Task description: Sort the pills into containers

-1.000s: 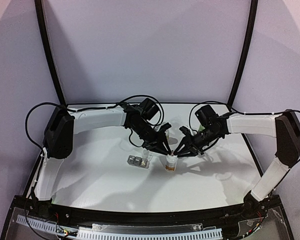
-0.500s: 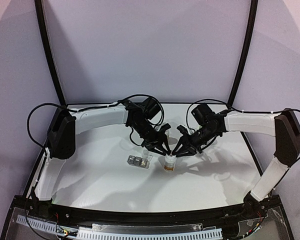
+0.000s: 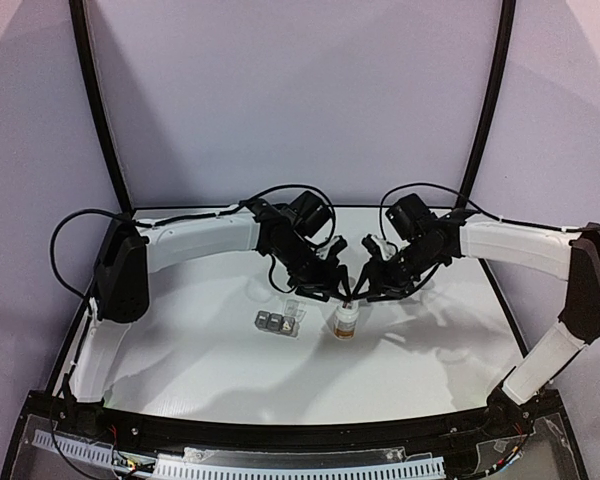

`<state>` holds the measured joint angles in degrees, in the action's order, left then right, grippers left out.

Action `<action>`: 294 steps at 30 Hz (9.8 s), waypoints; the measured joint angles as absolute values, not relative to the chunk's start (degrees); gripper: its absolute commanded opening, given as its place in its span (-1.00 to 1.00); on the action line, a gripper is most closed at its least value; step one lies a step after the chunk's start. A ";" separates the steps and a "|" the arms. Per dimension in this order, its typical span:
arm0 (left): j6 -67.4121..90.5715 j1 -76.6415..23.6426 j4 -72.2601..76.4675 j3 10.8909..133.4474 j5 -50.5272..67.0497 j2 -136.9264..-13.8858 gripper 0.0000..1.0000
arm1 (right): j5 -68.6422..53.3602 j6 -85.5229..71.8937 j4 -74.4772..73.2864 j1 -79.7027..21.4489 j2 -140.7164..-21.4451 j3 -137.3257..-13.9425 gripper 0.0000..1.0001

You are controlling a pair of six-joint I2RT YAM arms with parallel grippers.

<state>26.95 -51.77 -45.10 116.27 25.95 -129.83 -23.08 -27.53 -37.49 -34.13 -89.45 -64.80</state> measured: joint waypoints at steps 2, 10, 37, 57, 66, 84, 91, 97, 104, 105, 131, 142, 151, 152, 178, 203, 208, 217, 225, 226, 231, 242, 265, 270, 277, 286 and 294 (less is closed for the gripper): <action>26.19 -51.77 -44.99 115.86 23.44 -128.47 0.86 | -21.75 -26.17 -37.90 -34.07 -88.60 -66.11 0.27; 26.45 -49.17 -35.44 97.61 15.94 -109.88 0.97 | -22.02 -19.13 -36.04 -33.87 -84.87 -71.07 0.97; 53.11 -44.01 7.24 50.64 23.63 -100.72 0.97 | -40.40 -15.64 -32.84 -37.08 -118.42 -93.21 0.97; 46.39 -41.44 3.76 56.93 23.11 -104.31 0.97 | -31.06 -17.25 -41.20 -35.68 -118.61 -93.54 0.70; 46.31 -41.21 -10.47 57.97 13.16 -95.73 0.65 | -20.07 -14.39 -49.82 -35.62 -118.61 -93.54 0.37; 44.16 -40.88 -18.35 69.18 12.99 -109.50 0.23 | -23.25 -13.97 -48.00 -37.03 -121.15 -94.37 -0.07; 43.67 -40.88 -18.52 69.40 14.14 -109.89 0.15 | -21.67 -13.80 -48.08 -37.29 -121.91 -95.40 -0.43; 43.25 -40.88 -19.53 71.33 15.38 -112.03 0.09 | -23.56 -14.01 -47.83 -38.53 -124.27 -97.26 -0.76; 42.84 -40.88 -21.45 72.88 15.63 -112.88 0.02 | -25.91 -14.41 -48.11 -39.00 -126.28 -97.30 -1.00; 42.81 -40.88 -21.68 73.11 15.64 -113.02 0.01 | -26.20 -14.50 -48.24 -39.00 -126.32 -97.30 -1.00; 42.44 -41.35 -25.20 76.02 16.90 -114.43 -0.22 | -37.45 -16.73 -44.41 -40.68 -126.52 -97.66 -0.87; 42.57 -41.71 -26.09 76.58 16.93 -114.67 -0.23 | -37.89 -18.13 -42.88 -42.14 -126.79 -97.76 -0.81; 43.35 -41.80 -26.20 76.79 17.01 -114.85 -0.24 | -37.09 -18.13 -42.78 -43.72 -127.72 -97.78 -0.79; 43.44 -41.80 -26.20 76.79 17.03 -114.85 -0.24 | -36.78 -18.10 -42.87 -43.84 -127.89 -97.82 -0.79; 43.72 -41.94 -27.34 77.61 17.32 -115.20 -0.24 | -26.31 -16.63 -45.01 -45.74 -125.53 -100.66 -0.36; 43.78 -42.02 -27.53 77.62 17.75 -115.20 -0.24 | -26.65 -17.82 -45.72 -46.81 -127.02 -98.76 -0.27; 44.04 -42.02 -27.49 77.49 18.19 -115.22 -0.24 | -25.39 -18.02 -45.81 -47.22 -127.48 -98.76 -0.32; 45.00 -42.02 -26.79 76.98 19.17 -115.22 -0.24 | -23.29 -18.12 -45.75 -48.37 -127.83 -98.76 -0.37; 45.47 -42.02 -26.60 76.84 19.49 -115.22 -0.24 | -22.15 -18.73 -46.51 -48.77 -127.83 -98.66 -0.41; 45.47 -42.02 -26.61 76.84 19.49 -115.22 -0.24 | -22.11 -18.76 -46.38 -48.80 -127.82 -98.50 -0.42; 45.50 -42.02 -26.66 76.84 19.51 -115.22 -0.24 | -21.47 -18.80 -45.87 -49.06 -127.66 -97.48 -0.42; 46.09 -42.00 -27.38 76.84 19.73 -115.22 -0.24 | -18.09 -19.03 -45.36 -50.33 -127.92 -97.03 -0.45; 46.70 -41.32 -28.69 76.67 21.07 -115.15 -0.34 | -19.16 -19.71 -41.45 -50.76 -129.05 -96.25 -0.06; 46.68 -40.97 -30.91 76.66 22.31 -114.86 -0.35 | -17.40 -18.11 -41.69 -51.42 -129.71 -97.31 -0.18; 46.58 -41.28 -32.32 76.73 22.24 -115.43 -0.36 | -15.21 -16.95 -39.26 -51.48 -128.46 -95.15 -0.22; 44.99 -41.49 -33.85 78.07 21.24 -115.83 -0.27 | -21.16 -16.11 -34.83 -49.44 -126.34 -91.32 -0.03; 43.81 -41.59 -33.87 77.80 17.78 -114.55 -0.13 | -20.59 -16.30 -34.72 -46.12 -123.72 -89.78 0.28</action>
